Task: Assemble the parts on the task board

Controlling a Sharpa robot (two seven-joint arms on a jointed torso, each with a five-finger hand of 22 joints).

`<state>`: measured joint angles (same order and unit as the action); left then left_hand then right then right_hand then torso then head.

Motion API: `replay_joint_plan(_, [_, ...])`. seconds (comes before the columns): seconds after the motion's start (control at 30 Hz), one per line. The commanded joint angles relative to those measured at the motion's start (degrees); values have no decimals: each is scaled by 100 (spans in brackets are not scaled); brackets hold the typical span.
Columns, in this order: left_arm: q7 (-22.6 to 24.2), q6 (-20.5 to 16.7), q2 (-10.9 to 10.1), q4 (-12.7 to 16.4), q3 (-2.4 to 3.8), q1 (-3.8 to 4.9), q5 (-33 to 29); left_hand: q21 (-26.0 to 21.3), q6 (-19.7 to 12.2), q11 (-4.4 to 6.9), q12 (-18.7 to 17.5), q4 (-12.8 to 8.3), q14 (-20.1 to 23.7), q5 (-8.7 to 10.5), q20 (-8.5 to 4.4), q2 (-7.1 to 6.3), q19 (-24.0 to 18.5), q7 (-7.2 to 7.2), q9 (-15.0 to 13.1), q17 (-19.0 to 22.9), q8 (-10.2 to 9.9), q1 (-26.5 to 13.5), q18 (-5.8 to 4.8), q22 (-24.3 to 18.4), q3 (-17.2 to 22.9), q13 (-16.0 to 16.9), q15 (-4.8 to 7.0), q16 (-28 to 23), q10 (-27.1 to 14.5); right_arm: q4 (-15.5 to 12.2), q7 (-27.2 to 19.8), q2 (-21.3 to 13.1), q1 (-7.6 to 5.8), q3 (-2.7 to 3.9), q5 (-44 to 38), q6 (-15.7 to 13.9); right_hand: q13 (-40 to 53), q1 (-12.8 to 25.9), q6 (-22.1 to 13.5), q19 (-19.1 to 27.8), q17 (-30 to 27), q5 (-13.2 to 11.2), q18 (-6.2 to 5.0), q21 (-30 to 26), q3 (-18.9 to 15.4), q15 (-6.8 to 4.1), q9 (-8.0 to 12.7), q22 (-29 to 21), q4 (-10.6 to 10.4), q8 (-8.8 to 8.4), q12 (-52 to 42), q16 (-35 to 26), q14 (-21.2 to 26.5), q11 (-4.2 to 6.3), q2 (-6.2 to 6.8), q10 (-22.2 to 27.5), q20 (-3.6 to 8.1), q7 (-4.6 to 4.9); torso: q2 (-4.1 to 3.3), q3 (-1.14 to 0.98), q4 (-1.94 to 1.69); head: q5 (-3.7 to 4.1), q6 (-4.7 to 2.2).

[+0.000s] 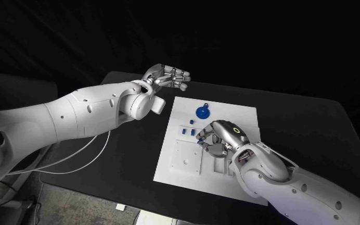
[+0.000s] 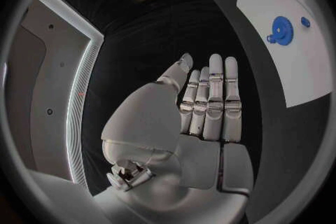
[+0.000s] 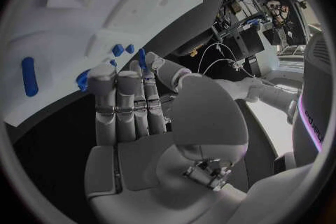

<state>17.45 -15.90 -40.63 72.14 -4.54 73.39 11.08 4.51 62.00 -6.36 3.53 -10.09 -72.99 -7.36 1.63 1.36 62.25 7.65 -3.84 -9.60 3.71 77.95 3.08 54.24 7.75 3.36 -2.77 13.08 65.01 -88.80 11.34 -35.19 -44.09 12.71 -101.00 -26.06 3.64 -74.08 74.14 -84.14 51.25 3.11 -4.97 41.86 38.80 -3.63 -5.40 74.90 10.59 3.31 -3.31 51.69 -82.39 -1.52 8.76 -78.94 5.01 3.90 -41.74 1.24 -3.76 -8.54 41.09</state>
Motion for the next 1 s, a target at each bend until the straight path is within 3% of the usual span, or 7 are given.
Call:
replay_joint_plan(0.03, [20,-54,41,-9,5,10,357,-36,-19,-13,-1,-11,1,-13,5,-9,-16,-5,2,7,-5,30,105,6,7,1,-15,-8,-33,78,-107,41,63,-29,-87,-216,13,-74,-6,-291,13,32,-87,32,-20,-34,-3,504,18,37,-20,-20,-8,75,-24,-116,25,13,0,-4,4,-101,48])
replay_joint_plan(0.23, [-27,-97,77,-21,5,10,452,-37,-15,-13,-1,-13,4,-19,7,-4,-24,-6,2,13,-4,40,108,13,19,1,-15,-15,-31,181,-61,80,154,-91,-175,-283,13,-70,-4,-291,9,33,-90,34,-21,-33,-1,503,24,37,-19,-25,-6,74,-25,-114,23,14,3,1,6,-130,87])
replay_joint_plan(0.43, [-76,-135,96,-30,5,10,473,-22,-15,-14,-2,-28,-2,-25,0,-2,-31,1,3,18,-6,62,111,55,51,0,-12,-18,-27,231,-29,124,224,-146,-263,-336,13,-71,-5,-293,8,30,-90,52,-20,-33,1,507,31,37,-19,-26,-7,73,-27,-113,21,14,0,-9,3,-173,110])
replay_joint_plan(0.73, [-95,-111,117,-28,5,10,479,-21,-17,-12,-1,-33,-7,-28,2,-17,-52,0,3,25,-7,49,113,151,92,1,-10,-23,-26,351,29,202,280,-175,-376,-339,12,-72,-3,-293,13,24,-89,55,-21,-33,2,508,33,38,-19,-20,-9,73,-29,-113,21,13,-3,3,-9,-224,136])
replay_joint_plan(1.0, [-114,-79,124,-31,5,10,463,-21,-17,-12,-1,-33,-7,-28,2,-17,-52,0,3,25,-7,49,113,151,92,1,-10,-23,-26,422,80,251,290,-193,-472,-278,12,-65,1,-291,9,21,-88,55,-27,-32,7,506,51,38,-19,-23,-8,73,-35,-114,20,13,2,3,0,-273,154])
